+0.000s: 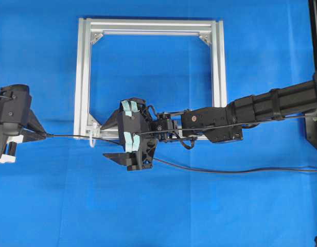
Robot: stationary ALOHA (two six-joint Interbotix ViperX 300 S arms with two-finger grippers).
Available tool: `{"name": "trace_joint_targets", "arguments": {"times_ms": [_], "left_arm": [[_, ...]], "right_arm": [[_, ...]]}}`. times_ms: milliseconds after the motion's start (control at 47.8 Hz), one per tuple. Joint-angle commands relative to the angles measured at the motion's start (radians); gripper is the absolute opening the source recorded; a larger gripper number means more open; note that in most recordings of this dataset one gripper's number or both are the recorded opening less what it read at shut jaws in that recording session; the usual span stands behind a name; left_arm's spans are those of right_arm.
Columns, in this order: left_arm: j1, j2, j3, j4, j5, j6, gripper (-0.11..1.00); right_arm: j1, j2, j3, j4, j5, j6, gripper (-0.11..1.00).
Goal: Insert the wire through the string loop located on the left side.
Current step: 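Open the right gripper and pull the cable leftward with the left gripper, then release the cable with the left gripper and back both grippers away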
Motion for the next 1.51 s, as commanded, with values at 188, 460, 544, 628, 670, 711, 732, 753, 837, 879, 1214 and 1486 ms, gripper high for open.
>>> {"name": "trace_joint_targets", "arguments": {"times_ms": [188,460,544,628,670,711,732,753,837,879,1214,1486], "left_arm": [[0.0,0.046,-0.048,0.003,0.107,-0.097,0.08],[0.0,0.025,-0.038,0.009,0.051,-0.101,0.08],[-0.002,0.012,-0.034,0.009,0.015,-0.098,0.08],[0.0,0.006,-0.025,0.009,-0.018,-0.091,0.08],[0.0,0.005,-0.02,0.011,-0.023,-0.091,0.08],[0.0,0.003,-0.014,0.011,-0.023,-0.089,0.09],[0.0,0.005,-0.012,0.011,-0.023,-0.091,0.09],[0.0,0.003,-0.011,0.011,-0.023,-0.091,0.1],[0.0,0.005,-0.006,0.018,-0.023,-0.091,0.26],[0.0,0.005,-0.006,0.021,-0.023,-0.091,0.39],[0.0,0.0,-0.003,0.067,-0.023,-0.08,0.75],[0.0,-0.069,-0.015,0.075,-0.057,-0.078,0.74]], "right_arm": [[0.005,-0.055,-0.008,-0.002,-0.003,-0.002,0.94],[0.011,-0.055,-0.008,-0.002,-0.003,0.0,0.94],[0.011,-0.054,-0.008,-0.002,-0.005,-0.002,0.94],[0.014,-0.055,-0.008,-0.002,-0.003,-0.002,0.94],[0.014,-0.055,-0.009,-0.002,-0.003,-0.002,0.94],[0.014,-0.054,-0.008,-0.002,-0.003,-0.002,0.94],[0.015,-0.055,-0.008,-0.002,-0.003,-0.002,0.94],[0.015,-0.055,-0.009,-0.002,-0.005,-0.002,0.94],[0.015,-0.054,-0.009,-0.002,-0.003,-0.002,0.94],[0.015,-0.055,-0.009,-0.002,-0.003,-0.002,0.94],[0.017,-0.054,-0.009,-0.002,-0.003,-0.002,0.94],[0.018,-0.092,-0.008,-0.002,0.012,-0.002,0.94]]}}
